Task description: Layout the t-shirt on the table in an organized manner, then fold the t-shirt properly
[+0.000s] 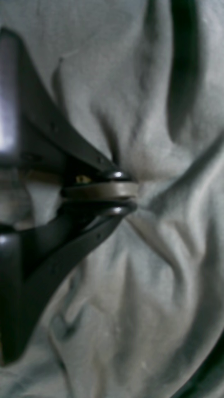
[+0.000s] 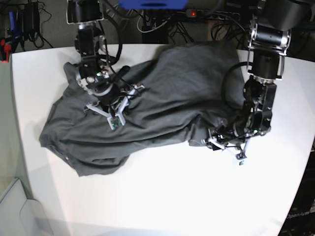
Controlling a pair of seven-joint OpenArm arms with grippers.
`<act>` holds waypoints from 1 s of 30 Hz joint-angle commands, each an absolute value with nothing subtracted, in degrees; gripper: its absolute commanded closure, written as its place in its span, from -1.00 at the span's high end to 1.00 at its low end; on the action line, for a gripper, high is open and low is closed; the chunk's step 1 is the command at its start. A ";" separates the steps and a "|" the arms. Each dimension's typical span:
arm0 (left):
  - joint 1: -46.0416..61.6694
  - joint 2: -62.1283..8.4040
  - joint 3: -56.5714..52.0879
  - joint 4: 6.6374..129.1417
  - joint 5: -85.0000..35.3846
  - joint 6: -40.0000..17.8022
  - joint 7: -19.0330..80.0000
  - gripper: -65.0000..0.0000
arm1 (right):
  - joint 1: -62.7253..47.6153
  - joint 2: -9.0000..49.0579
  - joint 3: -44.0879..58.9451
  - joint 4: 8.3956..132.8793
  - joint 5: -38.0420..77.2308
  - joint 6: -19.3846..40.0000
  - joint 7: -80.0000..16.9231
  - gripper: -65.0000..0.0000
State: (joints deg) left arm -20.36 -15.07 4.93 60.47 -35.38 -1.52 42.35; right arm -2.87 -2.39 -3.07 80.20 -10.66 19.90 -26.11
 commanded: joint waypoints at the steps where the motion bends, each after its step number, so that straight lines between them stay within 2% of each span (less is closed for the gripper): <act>1: -21.85 -15.52 4.62 61.41 -35.65 -1.89 41.36 -0.04 | -4.35 -1.89 -2.77 79.25 -13.67 20.09 -35.30 -1.00; 9: -20.44 -16.04 8.48 56.92 -31.69 -2.07 41.45 -0.08 | -4.00 -1.89 -2.77 79.25 -13.67 20.09 -35.30 -1.00; 11: -20.44 -15.87 8.84 53.49 -29.67 -2.15 41.36 -0.27 | -3.91 -1.89 -2.77 79.25 -13.67 20.09 -35.30 -1.00; 13: -20.35 -15.87 8.75 50.59 -29.05 -2.24 41.27 -0.58 | -3.91 -1.89 -2.77 79.25 -13.67 20.09 -35.30 -1.00; 15: -20.44 -16.13 8.57 48.92 -29.05 -2.24 41.10 -1.00 | -3.91 -1.89 -2.77 79.25 -13.67 20.09 -35.30 -1.00; 17: -20.62 -16.40 8.57 48.84 -29.14 -2.24 41.01 -0.95 | -3.91 -1.89 -2.77 79.25 -13.67 20.09 -35.30 -1.00; 25: -22.73 -21.14 8.13 59.12 -29.32 -1.71 41.45 -0.98 | -3.82 -1.89 -2.77 79.43 -13.67 20.09 -35.30 -1.00; 30: -23.43 -22.20 -1.98 64.92 -28.88 -1.71 46.11 -0.98 | -4.35 -1.98 -2.77 84.26 -13.49 20.26 -35.30 -1.00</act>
